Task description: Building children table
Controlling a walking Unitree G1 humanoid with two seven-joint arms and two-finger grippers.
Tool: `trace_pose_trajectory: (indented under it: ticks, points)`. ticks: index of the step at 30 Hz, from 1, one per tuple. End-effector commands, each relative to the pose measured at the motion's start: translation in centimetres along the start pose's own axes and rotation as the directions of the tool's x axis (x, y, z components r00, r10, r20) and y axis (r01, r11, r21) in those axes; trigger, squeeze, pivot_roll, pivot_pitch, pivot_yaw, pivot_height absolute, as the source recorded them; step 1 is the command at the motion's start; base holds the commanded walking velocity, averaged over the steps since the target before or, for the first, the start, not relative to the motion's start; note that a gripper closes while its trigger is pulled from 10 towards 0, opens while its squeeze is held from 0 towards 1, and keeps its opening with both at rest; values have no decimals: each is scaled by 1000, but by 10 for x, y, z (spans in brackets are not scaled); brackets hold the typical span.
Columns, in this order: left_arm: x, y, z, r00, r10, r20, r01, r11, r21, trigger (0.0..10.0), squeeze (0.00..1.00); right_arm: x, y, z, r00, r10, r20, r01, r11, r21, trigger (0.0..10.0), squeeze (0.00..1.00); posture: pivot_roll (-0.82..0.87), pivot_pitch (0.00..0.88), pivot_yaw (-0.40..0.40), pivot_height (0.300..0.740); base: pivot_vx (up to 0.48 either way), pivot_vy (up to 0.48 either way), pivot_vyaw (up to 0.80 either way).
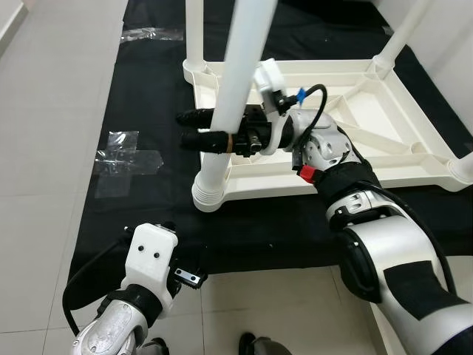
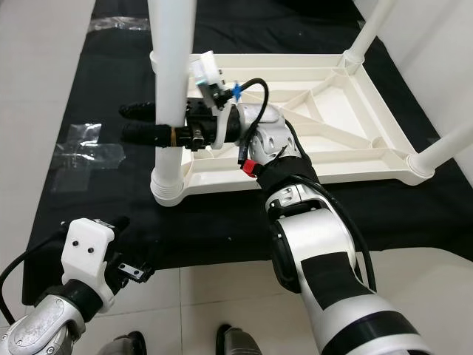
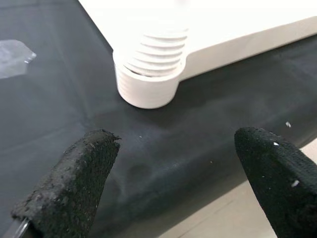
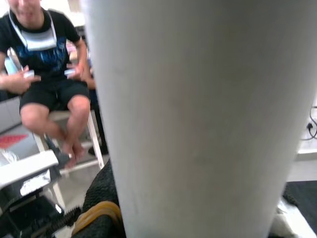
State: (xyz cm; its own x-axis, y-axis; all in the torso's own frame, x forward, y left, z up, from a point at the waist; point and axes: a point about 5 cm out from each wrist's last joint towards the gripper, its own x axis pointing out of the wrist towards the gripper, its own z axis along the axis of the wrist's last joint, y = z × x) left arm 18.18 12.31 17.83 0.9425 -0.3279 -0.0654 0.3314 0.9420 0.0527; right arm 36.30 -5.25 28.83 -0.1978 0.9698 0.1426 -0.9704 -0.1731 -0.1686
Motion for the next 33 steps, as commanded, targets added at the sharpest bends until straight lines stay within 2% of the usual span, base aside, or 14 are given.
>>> trace_pose_trajectory:
  ticks: [1, 6, 9, 11, 13, 18, 19, 20, 21, 24, 25, 31, 32, 33]
  points:
    - [-3, -2, -1, 1000, -11, -18, 11, 1000, -4, 10000, 0, 0, 15, -56, 996, 59, -70, -40, 970, 241, 10000, 0, 173, 336, -125, 740, 0, 0, 0]
    - [-2, -2, -1, 1000, -14, -17, 14, 1000, -4, 10000, 0, -1, 17, -60, 994, 66, -86, -43, 969, 245, 10000, 0, 176, 329, -118, 740, 0, 0, 0]
    - [-1, -3, 0, 1000, -23, -13, 23, 1000, 2, 10000, 0, 1, 21, -69, 984, 97, -149, -58, 968, 244, 10000, 0, 172, 331, -114, 740, 0, 0, 0]
    - [-1, -3, 0, 1000, -23, -13, 23, 1000, 2, 10000, 0, 1, 21, -69, 984, 97, -149, -58, 968, 244, 10000, 0, 172, 331, -114, 740, 0, 0, 0]
    - [-1, -2, 0, 1000, -24, -13, 24, 1000, 5, 10000, 0, 4, 23, -75, 964, 130, -233, -76, 971, 228, 10000, 0, 174, 330, -113, 740, 0, 0, 0]
    - [0, -3, 1, 1000, -24, -11, 24, 1000, 5, 10000, 0, 4, 22, -76, 941, 144, -306, -82, 975, 207, 10000, 0, 168, 322, -116, 740, 0, 0, 0]
    - [1, -4, 1, 1000, -24, -9, 25, 1000, 6, 10000, 0, 4, 21, -75, 924, 154, -351, -89, 977, 195, 10000, 0, 166, 321, -118, 740, 0, 0, 0]
    - [1, -4, 1, 1000, -24, -9, 25, 1000, 6, 10000, 0, 4, 21, -75, 924, 154, -351, -89, 977, 195, 10000, 0, 166, 321, -118, 740, 0, 0, 0]
    - [3, -4, 1, 1000, -24, -6, 24, 1000, 6, 10000, 0, 4, 20, -75, 901, 164, -401, -96, 978, 185, 10000, 0, 157, 322, -115, 740, 0, 0, 0]
    - [3, -4, 1, 1000, -23, -7, 23, 1000, 7, 10000, 0, 4, 20, -75, 894, 171, -414, -98, 977, 191, 10000, 0, 156, 319, -117, 740, 0, 0, 0]
    - [4, -4, 0, 1000, -25, -7, 25, 1000, 8, 10000, 0, 4, 20, -78, 871, 170, -460, -91, 978, 189, 10000, 0, 156, 320, -119, 740, 0, 0, 0]
    - [4, -5, 0, 1000, -27, -5, 27, 1000, 8, 10000, 0, 9, 19, -81, 853, 152, -499, -69, 981, 181, 10000, 0, 144, 316, -123, 740, 0, 0, 0]
    - [4, -5, 0, 1000, -27, -5, 27, 1000, 8, 10000, 0, 9, 19, -81, 853, 152, -499, -69, 981, 181, 10000, 0, 144, 316, -123, 740, 0, 0, 0]
    - [4, -7, 0, 1000, -26, -2, 26, 1000, 6, 10000, 0, 13, 19, -82, 870, 151, -469, -51, 975, 218, 10000, 0, 143, 313, -133, 740, 0, 0, 0]
